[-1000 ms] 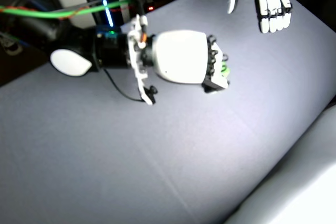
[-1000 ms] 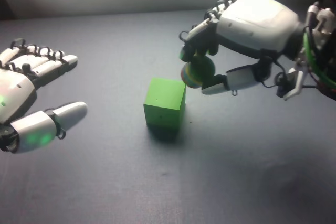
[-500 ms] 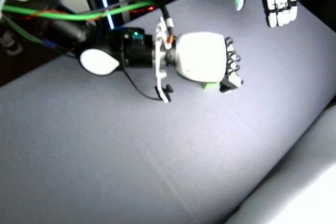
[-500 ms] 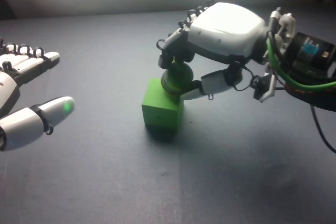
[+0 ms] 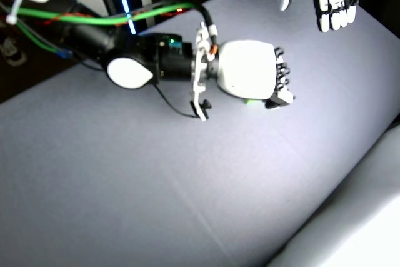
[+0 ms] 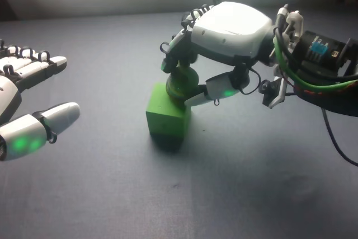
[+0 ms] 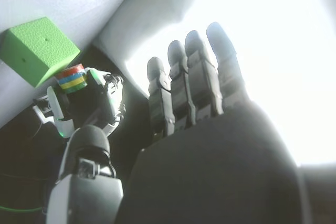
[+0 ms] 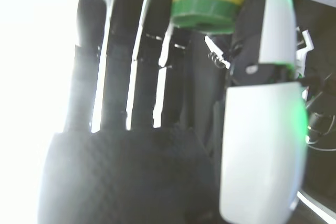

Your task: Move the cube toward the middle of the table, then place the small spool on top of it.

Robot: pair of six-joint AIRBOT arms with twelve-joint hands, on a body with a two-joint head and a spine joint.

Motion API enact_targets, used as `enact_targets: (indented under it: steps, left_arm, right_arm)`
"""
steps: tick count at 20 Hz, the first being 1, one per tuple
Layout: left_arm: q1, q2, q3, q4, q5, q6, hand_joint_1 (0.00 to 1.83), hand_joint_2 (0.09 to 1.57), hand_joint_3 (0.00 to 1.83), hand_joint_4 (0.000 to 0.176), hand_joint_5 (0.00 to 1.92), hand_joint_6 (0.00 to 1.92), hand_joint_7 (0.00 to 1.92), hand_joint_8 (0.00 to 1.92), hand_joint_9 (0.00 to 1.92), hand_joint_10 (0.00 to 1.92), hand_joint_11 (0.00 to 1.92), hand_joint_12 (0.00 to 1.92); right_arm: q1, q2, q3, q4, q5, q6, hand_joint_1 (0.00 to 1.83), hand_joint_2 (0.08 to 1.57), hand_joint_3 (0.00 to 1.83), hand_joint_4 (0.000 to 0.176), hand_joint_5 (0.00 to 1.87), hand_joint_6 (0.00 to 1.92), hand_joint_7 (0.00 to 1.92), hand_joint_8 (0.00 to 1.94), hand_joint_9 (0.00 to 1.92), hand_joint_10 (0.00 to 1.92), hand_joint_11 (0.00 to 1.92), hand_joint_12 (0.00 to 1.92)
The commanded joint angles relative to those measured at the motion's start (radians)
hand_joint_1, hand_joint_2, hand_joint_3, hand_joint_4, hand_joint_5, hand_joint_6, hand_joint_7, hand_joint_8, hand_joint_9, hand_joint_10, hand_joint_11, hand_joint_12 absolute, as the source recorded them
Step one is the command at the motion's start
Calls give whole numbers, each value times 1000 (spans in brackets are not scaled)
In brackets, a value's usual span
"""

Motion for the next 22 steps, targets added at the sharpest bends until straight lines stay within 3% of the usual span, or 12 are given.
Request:
enact_targets:
  steps: [1,2,4,5,6,9,10,12,13,15,16,22]
  left_arm:
    - [1,5,0,11,-124,-9,0,1246,4,68,369,1,332,1,263,2,0,541]
    - [2,4,0,10,-126,-12,0,1235,0,63,356,0,321,0,255,0,0,523]
    - [5,3,0,7,-128,-14,0,1247,2,67,358,0,324,0,259,1,0,528]
    - [5,2,0,6,-129,-15,0,1240,0,73,357,0,321,0,251,1,0,497]
    - [5,2,0,6,-129,-15,0,1238,0,72,356,0,324,1,255,3,0,493]
    - [5,0,0,6,-130,-16,0,1237,5,77,362,4,337,4,271,3,0,541]
    - [5,-1,0,6,-130,-16,0,1243,7,66,366,5,342,6,278,5,6,546]
    - [5,-2,0,6,-130,-16,0,1245,6,58,358,1,341,4,293,9,25,561]
    - [5,-2,0,6,-130,-16,0,1238,2,54,369,5,350,7,298,10,28,565]
    - [5,-4,0,6,-130,-16,0,1236,0,66,366,1,342,1,285,2,1,587]
    - [5,-4,0,6,-130,-16,0,1261,4,59,370,1,346,1,292,2,0,613]
    - [5,-6,0,6,-133,-20,0,1239,0,63,384,1,367,3,294,3,0,592]
  right_arm:
    - [15,-2,-12,10,97,1,1250,1048,3,2,1143,784,1118,689,1016,355,488,1246]
    - [20,4,-19,7,104,1,1263,1066,6,0,1155,518,1046,1062,951,883,656,1534]
    - [28,16,-30,5,119,1,1233,1077,1,22,1069,791,1056,920,926,830,677,1437]
    - [33,20,-34,2,124,1,1242,1071,0,0,1102,701,1062,954,919,860,658,1466]
    - [37,21,-38,-4,126,1,1236,1071,2,22,1105,778,1044,895,889,754,620,1372]
    - [47,22,-48,-26,131,1,1226,1095,0,19,1061,882,982,964,887,814,681,1463]
    - [47,22,-50,-30,131,1,1245,1090,0,0,1105,879,959,921,864,660,617,1354]
    - [47,22,-51,-32,131,1,1233,1079,0,19,1063,906,1055,813,962,477,598,1305]
    - [47,22,-50,-34,131,1,1239,1072,1,3,1090,745,1062,921,969,639,626,1381]
    - [47,22,-50,-41,131,1,1239,1064,0,29,1110,794,1082,800,944,584,579,1284]
    - [47,22,-50,-42,131,1,1244,1071,1,0,1121,838,1035,811,890,505,507,1268]
    - [47,20,-24,-28,88,1,1241,1057,1,31,1141,693,1078,859,1002,607,678,1268]
